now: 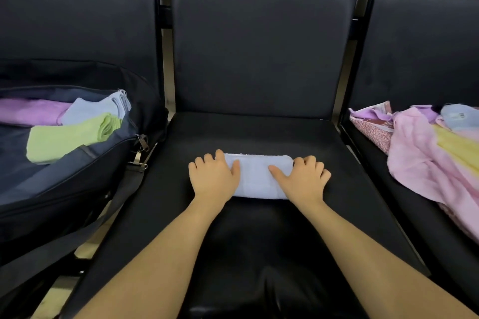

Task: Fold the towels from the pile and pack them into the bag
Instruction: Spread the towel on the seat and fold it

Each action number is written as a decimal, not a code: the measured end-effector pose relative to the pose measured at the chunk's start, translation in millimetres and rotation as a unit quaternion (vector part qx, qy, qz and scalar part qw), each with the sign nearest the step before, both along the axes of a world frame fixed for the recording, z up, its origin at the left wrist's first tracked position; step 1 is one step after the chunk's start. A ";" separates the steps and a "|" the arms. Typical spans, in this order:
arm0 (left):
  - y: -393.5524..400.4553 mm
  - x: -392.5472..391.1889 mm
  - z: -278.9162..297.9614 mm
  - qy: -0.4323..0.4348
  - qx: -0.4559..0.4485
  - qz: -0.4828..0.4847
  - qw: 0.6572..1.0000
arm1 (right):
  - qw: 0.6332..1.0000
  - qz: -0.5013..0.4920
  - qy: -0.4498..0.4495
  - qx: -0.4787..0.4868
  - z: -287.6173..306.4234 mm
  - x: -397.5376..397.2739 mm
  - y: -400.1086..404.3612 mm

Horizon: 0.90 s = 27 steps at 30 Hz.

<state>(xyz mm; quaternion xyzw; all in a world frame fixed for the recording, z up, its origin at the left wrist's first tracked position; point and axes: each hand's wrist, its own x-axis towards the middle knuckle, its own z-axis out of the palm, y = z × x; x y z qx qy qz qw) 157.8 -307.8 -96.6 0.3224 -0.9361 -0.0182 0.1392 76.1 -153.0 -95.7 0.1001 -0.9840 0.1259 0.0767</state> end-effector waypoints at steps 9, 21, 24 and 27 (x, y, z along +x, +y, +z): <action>9.3 7.6 -7.8 0.010 -0.023 -0.028 0.999 | 0.999 0.053 0.001 -0.012 1.6 26.3 -8.4; -26.4 76.9 43.6 0.196 -0.194 0.000 0.961 | 0.940 0.140 -0.010 -0.312 56.2 88.7 -34.9; -38.5 97.9 62.6 0.228 -0.228 0.007 0.946 | 0.925 0.163 -0.013 -0.342 80.8 106.7 -50.1; -55.7 117.9 83.4 0.237 -0.257 0.013 0.937 | 0.911 0.171 -0.020 -0.376 101.9 125.7 -67.9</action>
